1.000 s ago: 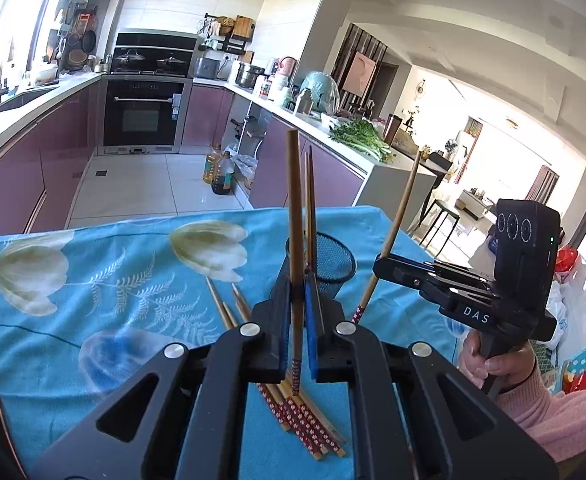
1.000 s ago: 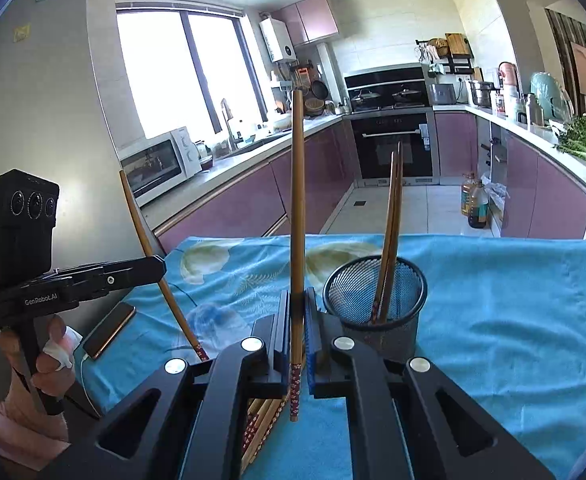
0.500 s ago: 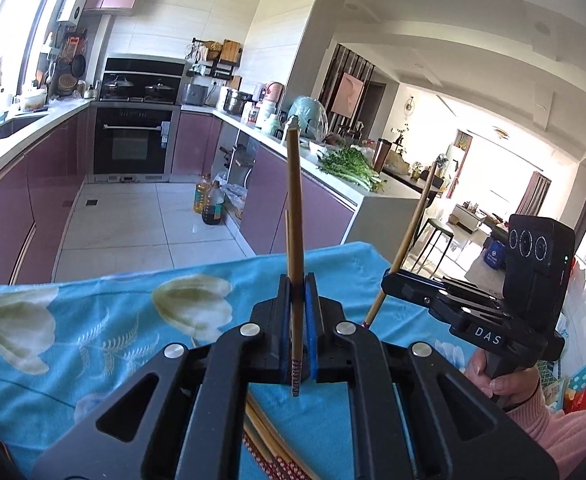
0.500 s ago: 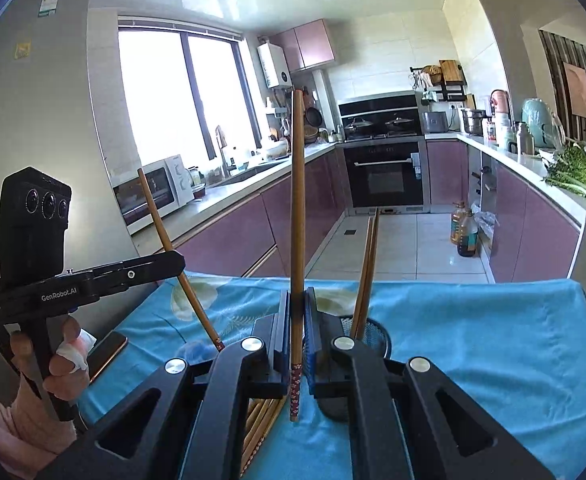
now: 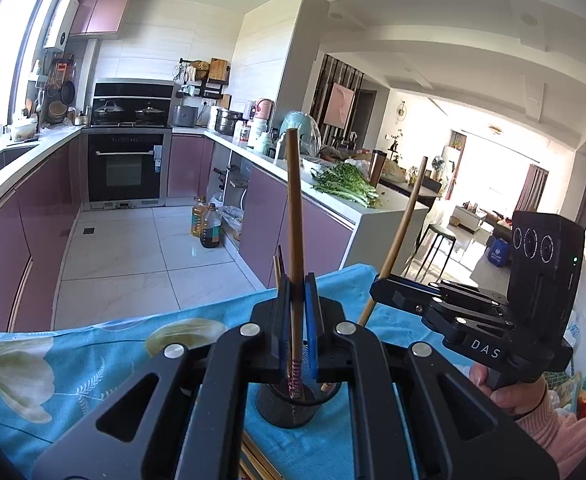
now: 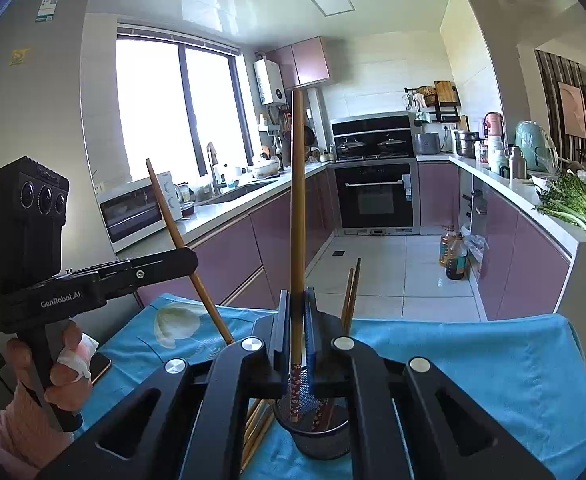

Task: Organize utensils
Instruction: 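Raise both chopsticks upright, lower them into the mesh cup, and open both tools, then withdraw both tools from the cup back over the chopstick pile, then close the left tool on a chopstick while the right tool grasps another, then lift both held chopsticks upright and carry them toward the mesh cup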

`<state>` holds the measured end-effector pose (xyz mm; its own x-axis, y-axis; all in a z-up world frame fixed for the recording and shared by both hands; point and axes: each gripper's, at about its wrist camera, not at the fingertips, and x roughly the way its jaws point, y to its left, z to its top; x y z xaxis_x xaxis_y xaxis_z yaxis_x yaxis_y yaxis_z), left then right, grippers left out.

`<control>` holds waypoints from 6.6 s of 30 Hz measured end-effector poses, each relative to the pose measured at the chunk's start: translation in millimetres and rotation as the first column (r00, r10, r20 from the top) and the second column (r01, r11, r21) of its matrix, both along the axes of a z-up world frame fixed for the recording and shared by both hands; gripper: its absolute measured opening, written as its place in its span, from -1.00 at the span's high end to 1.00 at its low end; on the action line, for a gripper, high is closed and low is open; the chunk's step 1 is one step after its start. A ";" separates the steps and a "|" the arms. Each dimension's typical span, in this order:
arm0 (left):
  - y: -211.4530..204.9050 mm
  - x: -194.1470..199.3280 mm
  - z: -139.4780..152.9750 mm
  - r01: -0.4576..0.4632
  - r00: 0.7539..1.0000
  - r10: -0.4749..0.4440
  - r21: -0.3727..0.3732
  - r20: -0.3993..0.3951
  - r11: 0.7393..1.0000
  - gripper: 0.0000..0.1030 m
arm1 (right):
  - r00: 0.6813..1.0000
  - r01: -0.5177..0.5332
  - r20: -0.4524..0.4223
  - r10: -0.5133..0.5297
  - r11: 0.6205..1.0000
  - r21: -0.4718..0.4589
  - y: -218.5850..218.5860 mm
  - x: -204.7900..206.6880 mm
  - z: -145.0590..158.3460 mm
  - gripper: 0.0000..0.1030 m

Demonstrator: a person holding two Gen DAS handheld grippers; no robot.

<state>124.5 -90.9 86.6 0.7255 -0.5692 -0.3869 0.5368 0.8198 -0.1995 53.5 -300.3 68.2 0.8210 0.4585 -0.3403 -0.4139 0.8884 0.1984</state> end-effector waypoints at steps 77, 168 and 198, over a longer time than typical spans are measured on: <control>46.4 -23.9 -199.1 -0.062 0.921 0.152 0.249 -0.359 0.966 0.26 | 0.870 -0.212 -0.473 0.138 0.971 -0.107 95.8 -8.9 -157.4 0.47; 62.8 -29.2 -124.7 -0.087 0.951 0.106 0.078 -0.289 0.993 0.85 | 0.962 -0.079 -0.261 0.083 0.997 0.025 32.2 -29.9 -85.6 0.89; 40.8 -27.3 -92.2 -0.038 0.977 0.044 0.035 -0.210 0.999 0.85 | 0.985 -0.030 -0.171 0.036 0.999 0.038 12.0 -25.3 -59.4 0.89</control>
